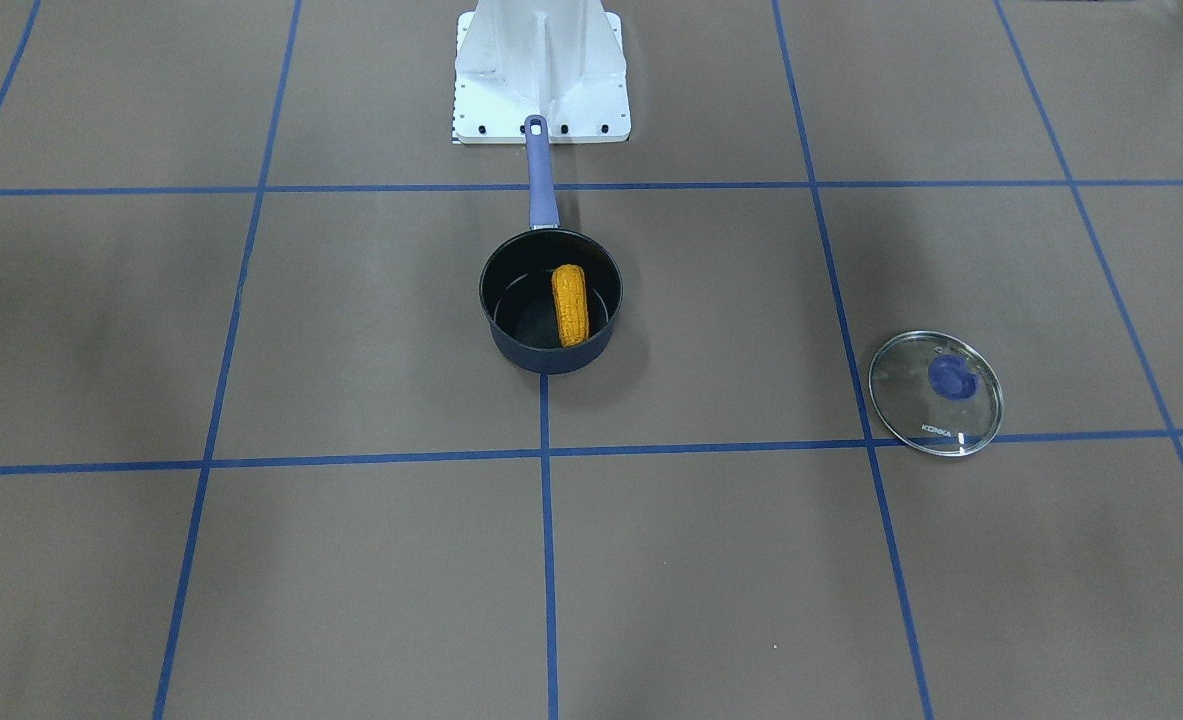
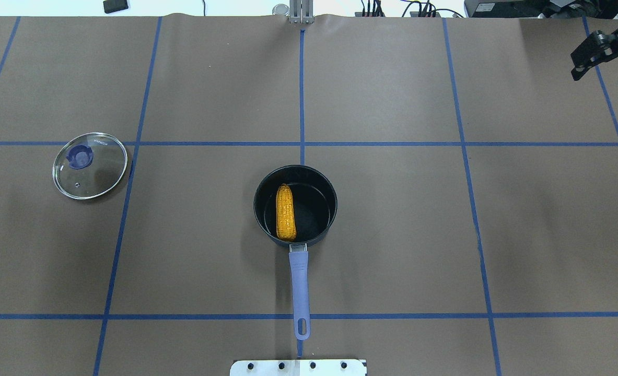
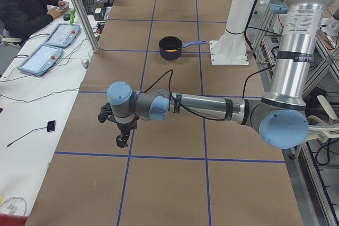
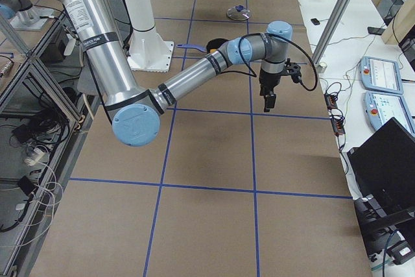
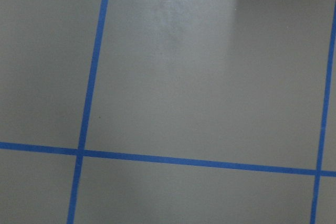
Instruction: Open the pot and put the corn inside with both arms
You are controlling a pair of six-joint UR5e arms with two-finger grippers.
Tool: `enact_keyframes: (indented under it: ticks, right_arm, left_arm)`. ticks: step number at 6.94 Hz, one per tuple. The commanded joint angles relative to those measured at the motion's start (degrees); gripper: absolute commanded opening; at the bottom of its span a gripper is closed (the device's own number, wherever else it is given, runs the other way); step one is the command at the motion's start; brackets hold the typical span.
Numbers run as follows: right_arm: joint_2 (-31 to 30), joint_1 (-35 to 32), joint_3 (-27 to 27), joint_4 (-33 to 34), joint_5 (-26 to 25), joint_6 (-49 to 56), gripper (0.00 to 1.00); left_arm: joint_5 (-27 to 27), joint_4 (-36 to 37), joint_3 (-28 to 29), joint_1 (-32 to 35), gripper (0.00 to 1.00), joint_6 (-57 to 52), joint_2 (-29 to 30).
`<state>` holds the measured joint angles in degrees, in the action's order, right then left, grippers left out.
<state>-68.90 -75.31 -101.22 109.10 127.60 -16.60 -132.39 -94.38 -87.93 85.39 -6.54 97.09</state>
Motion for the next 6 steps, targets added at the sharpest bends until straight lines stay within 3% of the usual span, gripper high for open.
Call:
enact_keyframes:
  ticks: [1, 6]
  right_arm:
    - [-3.8, -5.3, 1.9, 0.7, 4.2, 9.7, 1.00]
    - [-15.2, -6.5, 2.1, -2.5, 4.3, 9.6, 1.00]
  left_arm:
    - [0.0, 0.0, 0.8, 0.0, 0.99, -0.2, -0.7]
    - [-0.3, 0.3, 0.8, 0.0, 0.99, 0.5, -1.5]
